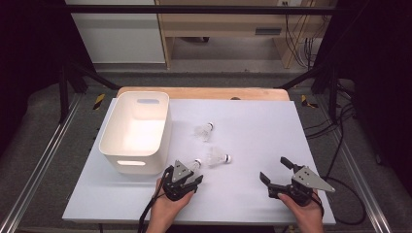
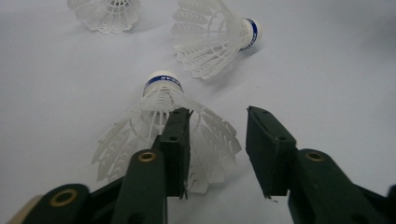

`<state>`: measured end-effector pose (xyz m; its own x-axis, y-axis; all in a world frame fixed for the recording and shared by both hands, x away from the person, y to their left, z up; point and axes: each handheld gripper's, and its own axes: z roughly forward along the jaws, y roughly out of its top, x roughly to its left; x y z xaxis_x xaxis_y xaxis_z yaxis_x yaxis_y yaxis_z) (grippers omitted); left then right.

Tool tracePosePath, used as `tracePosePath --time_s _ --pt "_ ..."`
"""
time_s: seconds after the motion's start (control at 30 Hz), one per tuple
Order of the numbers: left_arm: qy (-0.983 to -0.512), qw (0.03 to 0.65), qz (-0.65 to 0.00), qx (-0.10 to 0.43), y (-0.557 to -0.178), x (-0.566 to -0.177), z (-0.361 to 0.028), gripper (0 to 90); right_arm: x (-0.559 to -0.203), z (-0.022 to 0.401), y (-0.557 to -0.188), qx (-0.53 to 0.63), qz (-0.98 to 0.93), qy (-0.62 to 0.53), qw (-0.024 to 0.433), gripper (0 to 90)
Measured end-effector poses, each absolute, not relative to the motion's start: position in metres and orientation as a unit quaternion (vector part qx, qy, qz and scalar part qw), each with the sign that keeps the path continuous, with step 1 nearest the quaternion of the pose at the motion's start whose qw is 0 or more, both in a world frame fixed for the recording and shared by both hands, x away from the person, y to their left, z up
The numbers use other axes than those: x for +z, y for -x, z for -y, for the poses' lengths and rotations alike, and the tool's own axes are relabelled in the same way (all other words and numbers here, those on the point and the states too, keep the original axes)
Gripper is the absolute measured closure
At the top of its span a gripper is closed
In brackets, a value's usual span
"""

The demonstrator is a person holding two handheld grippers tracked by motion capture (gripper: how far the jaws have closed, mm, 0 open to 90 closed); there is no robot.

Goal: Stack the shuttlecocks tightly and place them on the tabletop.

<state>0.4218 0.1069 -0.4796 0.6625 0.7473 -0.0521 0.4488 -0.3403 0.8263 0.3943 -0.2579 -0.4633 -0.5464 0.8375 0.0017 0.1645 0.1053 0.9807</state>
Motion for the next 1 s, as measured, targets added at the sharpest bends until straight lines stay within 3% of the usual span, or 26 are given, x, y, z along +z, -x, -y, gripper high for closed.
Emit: tracePosePath --time_s 0.2,0.47,1.0 --pt "-0.799 0.435 -0.372 0.186 -0.418 -0.476 -0.107 79.6 -0.463 0.256 -0.394 0.557 -0.682 -0.367 0.301 8.0" --pt "-0.793 0.432 -0.377 0.206 -0.416 -0.477 -0.111 89.9 -0.464 0.258 -0.395 0.563 -0.677 -0.372 0.295 8.0" --pt "-0.776 0.433 -0.362 0.281 -0.383 -0.456 -0.14 90.0 -0.465 0.255 -0.394 0.553 -0.686 -0.365 0.299 8.0"
